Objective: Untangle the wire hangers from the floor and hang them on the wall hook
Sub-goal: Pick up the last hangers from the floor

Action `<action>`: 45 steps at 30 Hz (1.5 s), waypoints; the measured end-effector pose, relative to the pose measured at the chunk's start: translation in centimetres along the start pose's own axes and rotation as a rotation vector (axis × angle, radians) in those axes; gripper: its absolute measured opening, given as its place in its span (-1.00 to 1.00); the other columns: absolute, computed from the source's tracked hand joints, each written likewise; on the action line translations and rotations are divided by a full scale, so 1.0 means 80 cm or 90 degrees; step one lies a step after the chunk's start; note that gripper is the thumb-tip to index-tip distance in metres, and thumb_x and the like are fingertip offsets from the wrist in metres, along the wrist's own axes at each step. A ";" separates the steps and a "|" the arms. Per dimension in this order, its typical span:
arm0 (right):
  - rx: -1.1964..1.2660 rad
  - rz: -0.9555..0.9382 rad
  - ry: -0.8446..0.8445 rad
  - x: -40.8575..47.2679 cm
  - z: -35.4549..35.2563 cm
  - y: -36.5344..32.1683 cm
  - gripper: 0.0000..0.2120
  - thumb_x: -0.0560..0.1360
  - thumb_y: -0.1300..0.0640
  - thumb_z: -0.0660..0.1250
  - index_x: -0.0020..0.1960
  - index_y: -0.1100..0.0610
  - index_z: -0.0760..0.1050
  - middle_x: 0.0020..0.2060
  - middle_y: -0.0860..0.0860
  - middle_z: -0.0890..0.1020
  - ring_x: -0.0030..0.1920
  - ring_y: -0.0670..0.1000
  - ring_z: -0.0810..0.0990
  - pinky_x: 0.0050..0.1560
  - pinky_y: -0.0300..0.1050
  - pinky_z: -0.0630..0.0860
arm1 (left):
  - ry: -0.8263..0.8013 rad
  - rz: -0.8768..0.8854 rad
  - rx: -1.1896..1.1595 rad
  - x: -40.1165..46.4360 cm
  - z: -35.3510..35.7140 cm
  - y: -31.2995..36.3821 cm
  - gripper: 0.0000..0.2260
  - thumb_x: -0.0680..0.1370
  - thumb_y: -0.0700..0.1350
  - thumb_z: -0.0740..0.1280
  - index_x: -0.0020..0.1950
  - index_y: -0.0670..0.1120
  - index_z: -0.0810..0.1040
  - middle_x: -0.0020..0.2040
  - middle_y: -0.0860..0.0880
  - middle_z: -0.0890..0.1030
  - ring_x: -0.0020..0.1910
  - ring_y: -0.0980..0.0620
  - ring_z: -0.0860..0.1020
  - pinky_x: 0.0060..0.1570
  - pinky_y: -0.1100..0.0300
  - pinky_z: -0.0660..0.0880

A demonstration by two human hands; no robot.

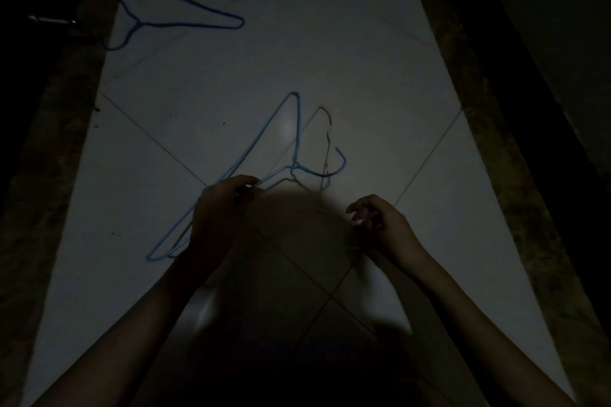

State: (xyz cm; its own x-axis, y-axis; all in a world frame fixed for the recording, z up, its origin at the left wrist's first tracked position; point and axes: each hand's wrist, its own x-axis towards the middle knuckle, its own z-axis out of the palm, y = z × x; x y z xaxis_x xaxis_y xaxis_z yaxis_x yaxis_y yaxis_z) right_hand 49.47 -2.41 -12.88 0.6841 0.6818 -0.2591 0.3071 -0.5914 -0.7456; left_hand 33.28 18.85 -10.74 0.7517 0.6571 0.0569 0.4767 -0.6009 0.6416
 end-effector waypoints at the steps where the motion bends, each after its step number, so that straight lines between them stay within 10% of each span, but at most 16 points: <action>1: 0.027 -0.009 0.000 0.003 -0.005 -0.011 -0.67 0.37 0.46 0.25 -0.10 0.04 0.50 -0.12 0.07 0.62 -0.14 -0.09 0.57 -0.14 -0.17 0.47 | 0.003 0.012 -0.014 0.002 -0.005 0.005 -0.90 0.47 -0.28 0.39 -0.05 -0.20 0.65 -0.26 -0.10 0.66 -0.37 0.15 0.57 -0.33 0.46 0.35; 6: 0.171 -0.032 -0.032 0.019 -0.031 -0.069 -0.71 0.42 0.53 0.19 -0.06 0.18 0.46 -0.28 -0.02 0.56 -0.37 -0.26 0.50 -0.28 -0.39 0.43 | 0.020 -0.102 -0.134 0.016 -0.025 0.030 -0.86 0.56 -0.25 0.26 0.01 -0.12 0.61 -0.38 0.18 0.50 -0.42 0.42 0.50 -0.41 0.56 0.34; 11: 0.242 -0.060 -0.062 0.042 -0.056 -0.127 -0.75 0.41 0.55 0.20 -0.01 0.29 0.43 -0.31 0.10 0.56 -0.37 -0.19 0.54 -0.31 -0.37 0.46 | 0.059 -0.127 -0.153 0.035 -0.041 0.028 -0.83 0.57 -0.21 0.26 0.08 -0.10 0.62 -0.31 0.06 0.56 -0.39 0.21 0.51 -0.34 0.33 0.43; 23: -0.005 -0.200 -0.104 0.099 -0.123 -0.286 -0.76 0.42 0.39 0.33 -0.01 0.12 0.47 -0.22 -0.01 0.59 -0.16 0.03 0.60 0.00 -0.01 0.55 | 0.169 -0.071 -0.219 0.116 -0.145 0.037 -0.89 0.56 -0.26 0.26 -0.06 -0.10 0.56 -0.32 0.00 0.58 -0.51 0.23 0.51 -0.45 0.48 0.38; 45: -0.258 -0.400 0.155 0.103 -0.199 -0.361 -0.56 0.43 0.56 0.19 0.22 0.22 0.45 -0.05 0.11 0.58 -0.08 0.02 0.58 -0.06 -0.17 0.49 | 0.162 -0.130 -0.229 0.164 -0.243 0.041 -0.87 0.57 -0.33 0.20 -0.06 -0.15 0.50 -0.30 -0.07 0.56 -0.47 0.14 0.50 -0.55 0.41 0.34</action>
State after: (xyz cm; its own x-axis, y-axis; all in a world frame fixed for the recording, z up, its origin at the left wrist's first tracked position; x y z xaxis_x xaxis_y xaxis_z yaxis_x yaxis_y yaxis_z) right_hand 56.77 13.45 16.29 0.4141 0.8544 0.3139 0.8695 -0.2693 -0.4142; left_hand 35.81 34.37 6.98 0.5028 0.8624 0.0587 0.3813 -0.2822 0.8803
